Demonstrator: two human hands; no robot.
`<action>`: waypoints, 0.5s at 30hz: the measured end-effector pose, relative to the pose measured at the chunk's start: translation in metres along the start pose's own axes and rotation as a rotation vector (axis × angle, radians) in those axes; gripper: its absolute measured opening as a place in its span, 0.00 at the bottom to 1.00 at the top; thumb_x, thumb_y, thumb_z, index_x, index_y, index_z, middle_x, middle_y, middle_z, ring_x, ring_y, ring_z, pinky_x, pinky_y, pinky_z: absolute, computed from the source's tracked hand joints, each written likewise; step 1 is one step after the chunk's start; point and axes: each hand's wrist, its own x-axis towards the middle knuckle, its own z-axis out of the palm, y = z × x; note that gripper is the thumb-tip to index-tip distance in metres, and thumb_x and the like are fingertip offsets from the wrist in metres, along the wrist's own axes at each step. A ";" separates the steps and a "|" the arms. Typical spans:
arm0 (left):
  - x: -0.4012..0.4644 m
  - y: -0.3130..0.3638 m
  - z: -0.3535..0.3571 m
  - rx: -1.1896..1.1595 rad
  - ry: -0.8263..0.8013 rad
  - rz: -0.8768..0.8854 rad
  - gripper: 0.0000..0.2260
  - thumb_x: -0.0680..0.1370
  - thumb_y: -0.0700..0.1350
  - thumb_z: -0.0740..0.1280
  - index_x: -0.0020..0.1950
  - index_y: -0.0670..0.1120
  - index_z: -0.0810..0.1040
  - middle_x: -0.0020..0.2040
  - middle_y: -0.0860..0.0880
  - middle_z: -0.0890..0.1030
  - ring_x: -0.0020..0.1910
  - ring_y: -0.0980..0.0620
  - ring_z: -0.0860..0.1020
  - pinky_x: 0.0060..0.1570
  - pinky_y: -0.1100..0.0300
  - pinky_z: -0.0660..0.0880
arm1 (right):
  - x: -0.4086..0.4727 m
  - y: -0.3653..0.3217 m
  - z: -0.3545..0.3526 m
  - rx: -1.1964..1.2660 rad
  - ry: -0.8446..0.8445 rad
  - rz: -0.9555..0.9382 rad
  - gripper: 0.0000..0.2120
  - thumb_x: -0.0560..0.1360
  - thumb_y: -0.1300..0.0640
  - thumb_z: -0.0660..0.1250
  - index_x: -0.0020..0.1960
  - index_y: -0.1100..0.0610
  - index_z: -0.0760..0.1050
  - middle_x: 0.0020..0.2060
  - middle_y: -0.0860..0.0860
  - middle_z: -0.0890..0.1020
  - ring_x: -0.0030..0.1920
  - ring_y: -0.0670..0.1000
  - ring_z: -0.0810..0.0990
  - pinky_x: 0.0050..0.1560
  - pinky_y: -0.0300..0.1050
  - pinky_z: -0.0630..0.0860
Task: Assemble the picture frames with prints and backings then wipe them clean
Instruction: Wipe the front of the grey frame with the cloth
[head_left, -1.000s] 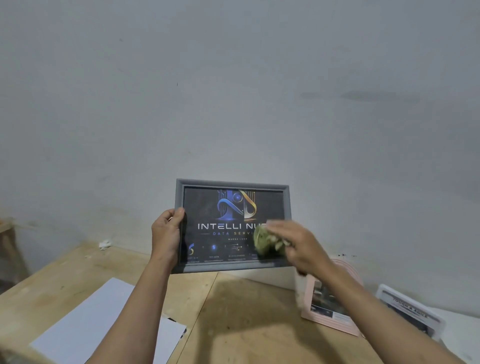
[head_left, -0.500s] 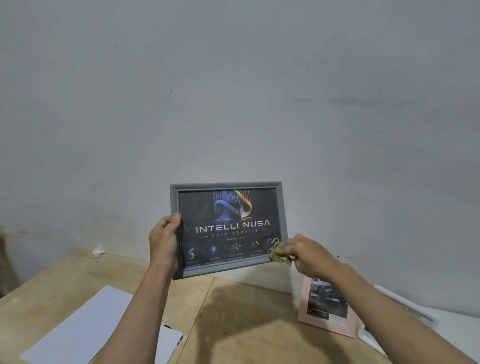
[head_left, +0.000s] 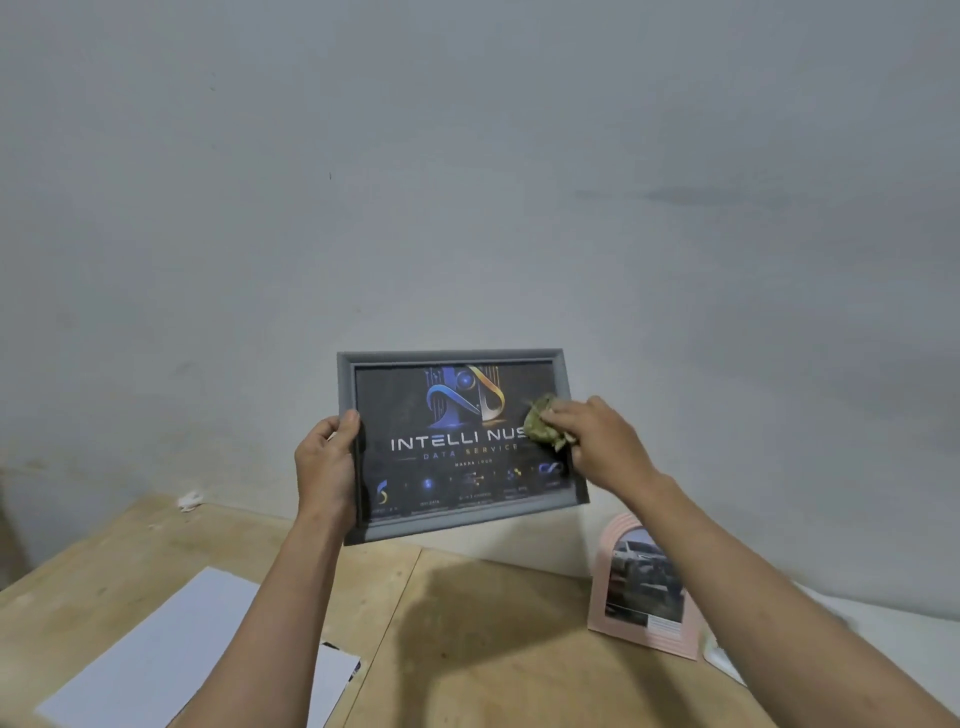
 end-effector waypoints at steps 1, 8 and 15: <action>0.000 0.002 -0.001 -0.005 0.020 0.004 0.10 0.80 0.47 0.68 0.42 0.43 0.78 0.37 0.44 0.79 0.36 0.45 0.77 0.42 0.50 0.76 | -0.011 -0.002 0.011 0.000 -0.054 0.000 0.30 0.69 0.69 0.62 0.66 0.48 0.75 0.65 0.45 0.77 0.55 0.55 0.72 0.52 0.47 0.73; 0.010 0.009 -0.016 0.100 0.047 0.016 0.10 0.79 0.49 0.67 0.45 0.43 0.80 0.37 0.43 0.79 0.37 0.44 0.76 0.38 0.46 0.76 | -0.034 -0.018 0.014 0.956 -0.241 0.342 0.26 0.69 0.76 0.59 0.51 0.50 0.83 0.46 0.49 0.85 0.50 0.51 0.82 0.42 0.28 0.74; -0.006 0.002 0.007 0.081 -0.046 -0.065 0.09 0.80 0.48 0.67 0.42 0.44 0.80 0.37 0.41 0.80 0.32 0.45 0.77 0.35 0.49 0.77 | 0.018 -0.037 -0.022 0.746 0.465 0.191 0.32 0.67 0.77 0.56 0.66 0.57 0.76 0.65 0.49 0.76 0.68 0.47 0.72 0.70 0.33 0.64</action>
